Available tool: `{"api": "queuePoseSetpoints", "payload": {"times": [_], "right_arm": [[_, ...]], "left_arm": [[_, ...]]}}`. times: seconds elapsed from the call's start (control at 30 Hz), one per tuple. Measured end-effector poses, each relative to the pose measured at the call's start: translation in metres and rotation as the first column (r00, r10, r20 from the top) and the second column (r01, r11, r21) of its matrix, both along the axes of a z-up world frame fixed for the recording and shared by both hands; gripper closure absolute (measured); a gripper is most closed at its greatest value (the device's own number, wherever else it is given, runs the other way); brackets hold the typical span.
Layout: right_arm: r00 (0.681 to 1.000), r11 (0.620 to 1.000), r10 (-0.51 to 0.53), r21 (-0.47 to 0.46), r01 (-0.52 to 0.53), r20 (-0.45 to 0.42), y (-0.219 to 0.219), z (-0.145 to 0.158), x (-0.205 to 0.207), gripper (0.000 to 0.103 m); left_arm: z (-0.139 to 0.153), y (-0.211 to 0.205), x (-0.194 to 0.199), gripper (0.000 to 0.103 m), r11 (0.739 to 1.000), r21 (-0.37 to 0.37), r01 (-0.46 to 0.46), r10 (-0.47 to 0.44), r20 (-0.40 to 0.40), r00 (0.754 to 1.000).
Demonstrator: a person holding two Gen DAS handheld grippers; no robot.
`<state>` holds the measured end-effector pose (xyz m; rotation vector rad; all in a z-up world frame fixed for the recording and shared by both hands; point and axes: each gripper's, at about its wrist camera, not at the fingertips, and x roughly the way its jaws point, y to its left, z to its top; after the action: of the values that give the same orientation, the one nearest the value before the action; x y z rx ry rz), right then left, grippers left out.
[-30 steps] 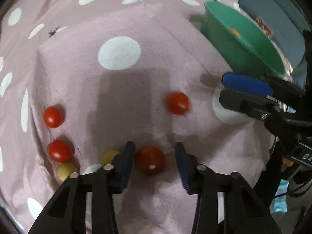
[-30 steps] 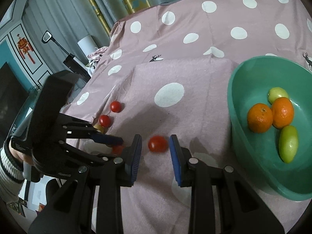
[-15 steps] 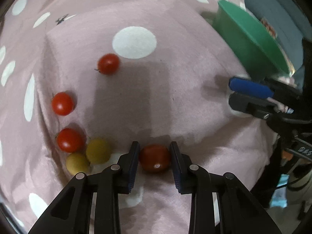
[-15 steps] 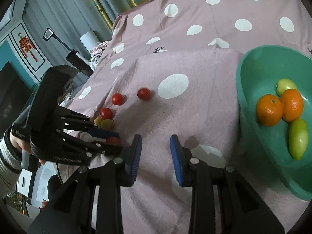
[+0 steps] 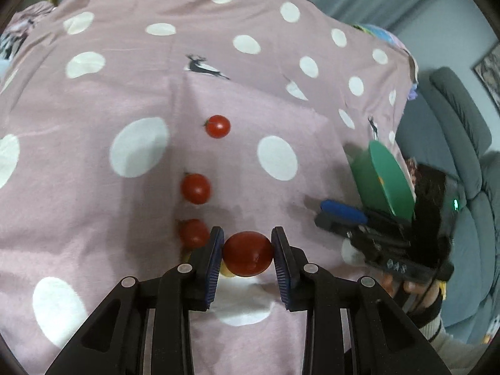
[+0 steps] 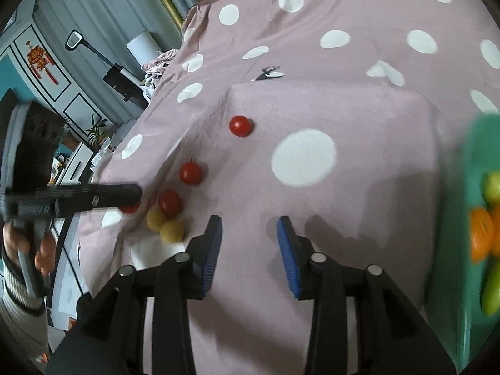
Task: Organize fruits
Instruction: 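Close the right gripper on a red cherry tomato while the left gripper grasps another, then carry both held cherry tomatoes over the green bowl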
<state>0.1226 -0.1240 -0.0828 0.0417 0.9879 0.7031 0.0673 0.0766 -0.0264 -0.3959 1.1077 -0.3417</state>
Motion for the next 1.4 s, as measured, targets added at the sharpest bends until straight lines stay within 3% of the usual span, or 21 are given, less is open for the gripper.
{"api": "queuePoseSetpoints", "payload": {"times": [0.27, 0.57, 0.63, 0.73, 0.93, 1.17, 1.4], "right_arm": [[0.998, 0.993, 0.042, -0.114, -0.036, 0.052, 0.069, 0.001, 0.059, 0.062], [0.996, 0.977, 0.076, -0.202, -0.064, 0.05, 0.112, -0.02, 0.104, 0.063], [0.995, 0.97, 0.086, -0.231, -0.072, 0.048, 0.119, -0.025, 0.108, 0.073], [0.993, 0.961, 0.097, -0.268, -0.074, 0.072, 0.124, -0.026, 0.11, 0.075], [0.995, 0.984, 0.082, -0.161, -0.071, 0.061, 0.102, -0.012, 0.096, 0.075], [0.994, 0.999, 0.044, -0.033, -0.041, 0.1, 0.051, 0.024, 0.038, 0.075], [0.995, 0.998, -0.017, 0.055, 0.012, 0.097, 0.004, 0.035, -0.016, 0.075]], "left_arm": [[0.0, 0.016, 0.007, 0.072, 0.998, -0.057, 0.004, -0.002, 0.03, 1.0], [-0.007, 0.016, 0.016, 0.071, 0.996, -0.081, 0.024, -0.022, 0.027, 0.999], [-0.007, 0.016, 0.017, 0.071, 0.996, -0.081, 0.026, -0.024, 0.026, 0.999], [-0.008, 0.015, 0.019, 0.071, 0.996, -0.081, 0.034, -0.031, 0.027, 0.999], [-0.006, 0.01, 0.015, 0.071, 0.996, -0.071, 0.044, -0.042, 0.041, 0.998], [0.008, -0.006, -0.004, 0.071, 0.998, 0.007, 0.061, -0.062, 0.092, 0.994], [0.016, -0.024, -0.023, 0.071, 0.995, 0.007, 0.095, -0.095, 0.109, 0.99]]}}
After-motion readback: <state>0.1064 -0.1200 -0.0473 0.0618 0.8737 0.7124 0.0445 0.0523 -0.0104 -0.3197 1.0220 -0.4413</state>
